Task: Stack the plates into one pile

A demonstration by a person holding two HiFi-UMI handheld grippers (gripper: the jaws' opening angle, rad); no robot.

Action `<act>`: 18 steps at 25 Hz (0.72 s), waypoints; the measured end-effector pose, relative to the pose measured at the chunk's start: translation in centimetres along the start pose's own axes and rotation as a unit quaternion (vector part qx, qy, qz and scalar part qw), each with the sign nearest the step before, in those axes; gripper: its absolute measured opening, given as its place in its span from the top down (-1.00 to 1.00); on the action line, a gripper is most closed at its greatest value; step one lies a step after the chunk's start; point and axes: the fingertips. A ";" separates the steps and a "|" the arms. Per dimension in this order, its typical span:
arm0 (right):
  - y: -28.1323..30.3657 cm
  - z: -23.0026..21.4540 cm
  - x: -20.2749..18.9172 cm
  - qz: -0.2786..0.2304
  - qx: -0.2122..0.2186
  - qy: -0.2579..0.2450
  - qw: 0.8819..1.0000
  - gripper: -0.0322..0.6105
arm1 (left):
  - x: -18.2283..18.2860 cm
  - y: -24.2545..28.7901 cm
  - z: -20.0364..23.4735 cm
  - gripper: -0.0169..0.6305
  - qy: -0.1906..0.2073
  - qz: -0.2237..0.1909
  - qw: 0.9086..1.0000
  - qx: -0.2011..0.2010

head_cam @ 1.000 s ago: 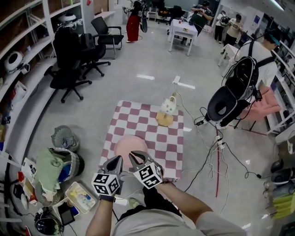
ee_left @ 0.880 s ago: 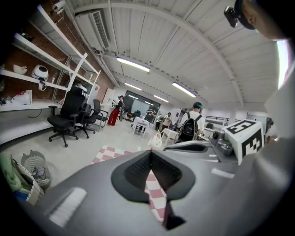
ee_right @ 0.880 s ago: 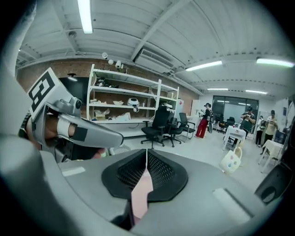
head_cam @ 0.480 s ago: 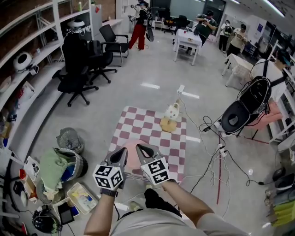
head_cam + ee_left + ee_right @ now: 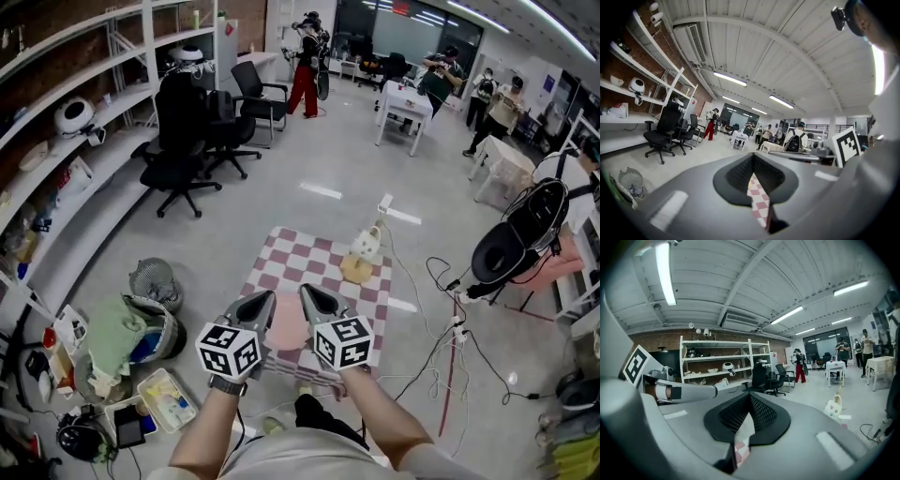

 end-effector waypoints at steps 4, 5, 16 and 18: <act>-0.5 -0.2 1.0 -0.009 -0.001 -0.004 1.000 0.87 | 1.2 -0.2 -1.1 0.93 0.005 -0.009 1.000 -0.005; -0.6 -0.1 1.2 -0.011 0.000 -0.006 1.000 0.87 | 1.5 -0.3 -1.3 0.93 0.008 -0.012 1.000 -0.007; -1.7 -0.1 1.9 -0.019 0.003 -0.010 1.000 0.87 | 1.6 -0.1 -2.7 0.93 0.013 -0.021 1.000 -0.012; -1.9 0.1 2.0 -0.022 0.004 -0.011 1.000 0.87 | 1.5 -0.2 -2.9 0.93 0.013 -0.022 1.000 -0.013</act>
Point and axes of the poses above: the fingertips, and each gripper's own axes: y forward along the fingers, z to its left, x out of its top, and after that the axes turned 12 degrees about -y, right-handed
